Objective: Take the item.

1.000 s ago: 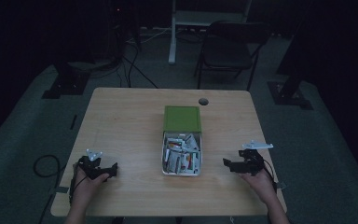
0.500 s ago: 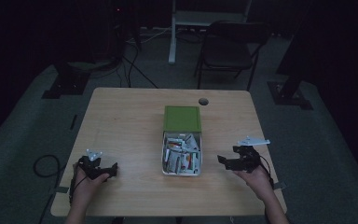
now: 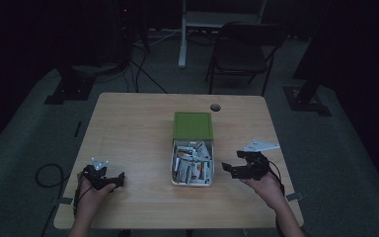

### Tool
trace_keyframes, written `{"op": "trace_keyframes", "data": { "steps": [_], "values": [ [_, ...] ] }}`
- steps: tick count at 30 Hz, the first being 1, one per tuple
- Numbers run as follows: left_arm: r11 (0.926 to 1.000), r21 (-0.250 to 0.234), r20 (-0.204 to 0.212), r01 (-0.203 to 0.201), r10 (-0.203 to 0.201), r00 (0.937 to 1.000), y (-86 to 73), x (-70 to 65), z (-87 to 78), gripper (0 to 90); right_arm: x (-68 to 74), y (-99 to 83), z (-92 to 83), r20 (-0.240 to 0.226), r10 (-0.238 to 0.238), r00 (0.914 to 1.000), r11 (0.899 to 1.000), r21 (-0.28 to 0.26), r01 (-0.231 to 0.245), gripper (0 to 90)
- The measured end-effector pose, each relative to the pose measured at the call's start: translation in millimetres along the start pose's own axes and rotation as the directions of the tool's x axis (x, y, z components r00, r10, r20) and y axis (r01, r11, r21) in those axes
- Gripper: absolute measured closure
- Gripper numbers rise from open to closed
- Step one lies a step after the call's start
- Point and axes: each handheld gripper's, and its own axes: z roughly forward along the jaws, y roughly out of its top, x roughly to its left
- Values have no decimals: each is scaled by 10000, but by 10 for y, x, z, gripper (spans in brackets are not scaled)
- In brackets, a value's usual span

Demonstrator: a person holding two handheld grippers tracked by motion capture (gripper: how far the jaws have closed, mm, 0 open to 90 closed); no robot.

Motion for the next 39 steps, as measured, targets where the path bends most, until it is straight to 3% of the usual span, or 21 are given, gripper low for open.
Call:
{"op": "trace_keyframes", "data": {
  "steps": [3,12,15,28,34,39],
  "values": [
    [10000,-1,-13,17,-17,10000,-1,-2,-1,11,70,56,20,-320,-137,9994,9999,-73,134,196],
    [10000,-1,-14,19,-19,10000,-1,-2,-1,11,252,175,120,-678,-607,9959,9982,-52,604,196],
    [10000,-1,-13,19,-19,10000,-1,-2,-1,11,308,192,176,-1035,-701,9922,9975,-30,701,196],
    [10000,0,-13,20,-20,10000,-1,-2,0,11,601,234,440,-1554,-1229,9802,9916,204,1275,199],
    [10000,-3,-14,21,-21,10000,-1,-2,-1,10,733,225,563,-1733,-1401,9748,9884,341,1481,231],
    [10000,-3,-14,20,-20,10000,-1,-2,0,11,816,184,656,-1828,-1498,9717,9858,479,1610,359]
  ]
}}
